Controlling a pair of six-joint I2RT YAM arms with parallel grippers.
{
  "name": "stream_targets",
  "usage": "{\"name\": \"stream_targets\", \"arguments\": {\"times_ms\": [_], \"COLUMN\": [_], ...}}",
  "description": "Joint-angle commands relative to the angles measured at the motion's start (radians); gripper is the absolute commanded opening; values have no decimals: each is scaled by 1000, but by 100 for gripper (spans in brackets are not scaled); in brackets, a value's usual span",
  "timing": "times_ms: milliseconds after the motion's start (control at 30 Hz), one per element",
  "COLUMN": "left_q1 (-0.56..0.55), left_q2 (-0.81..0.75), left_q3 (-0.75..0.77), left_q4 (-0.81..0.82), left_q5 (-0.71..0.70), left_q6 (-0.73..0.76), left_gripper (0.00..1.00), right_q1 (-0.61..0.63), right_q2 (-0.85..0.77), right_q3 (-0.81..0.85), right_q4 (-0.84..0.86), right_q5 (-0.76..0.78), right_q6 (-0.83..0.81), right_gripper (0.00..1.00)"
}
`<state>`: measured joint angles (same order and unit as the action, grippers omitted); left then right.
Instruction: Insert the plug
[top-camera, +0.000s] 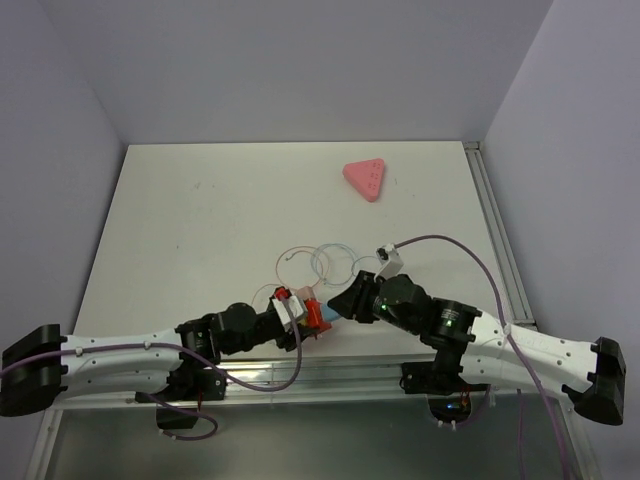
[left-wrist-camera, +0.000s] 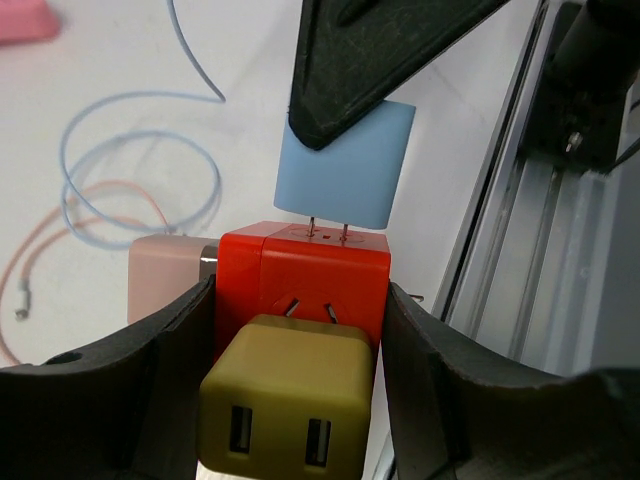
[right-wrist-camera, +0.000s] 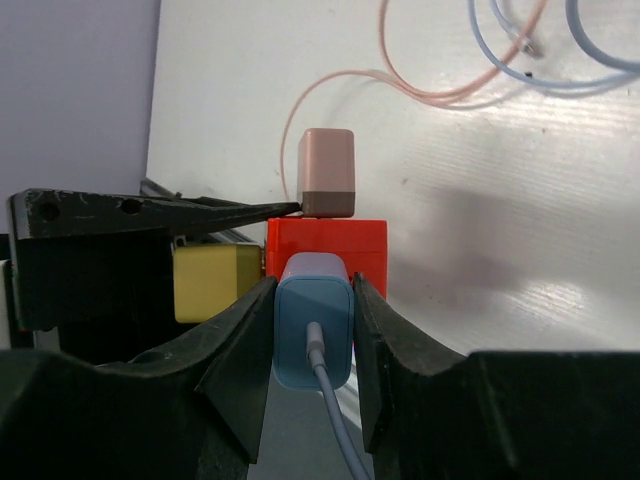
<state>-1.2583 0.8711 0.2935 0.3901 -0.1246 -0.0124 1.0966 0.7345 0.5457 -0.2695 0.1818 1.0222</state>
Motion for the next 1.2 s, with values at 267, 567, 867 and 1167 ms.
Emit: {"name": "stream_targets", "arguments": {"times_ms": [267, 567, 867, 1167], "left_q1": [-3, -4, -4, -24], "left_q2": [97, 98, 288, 428], "left_q3": [142, 67, 156, 182], "left_q4": [15, 27, -75, -79], "left_q5": [-40, 2, 3, -9], "left_q6": [0, 38, 28, -32], "left_gripper": [0, 0, 0, 0], "right_q1": [31, -35, -216, -236], "right_q2": [-18, 129, 373, 537], "right_q3": [-338, -432, -423, -455], "right_q4": [452, 693, 817, 1012], "right_q5": [-142, -373, -643, -737], "right_q6": [157, 101, 13, -2], "right_gripper": [0, 0, 0, 0]}}
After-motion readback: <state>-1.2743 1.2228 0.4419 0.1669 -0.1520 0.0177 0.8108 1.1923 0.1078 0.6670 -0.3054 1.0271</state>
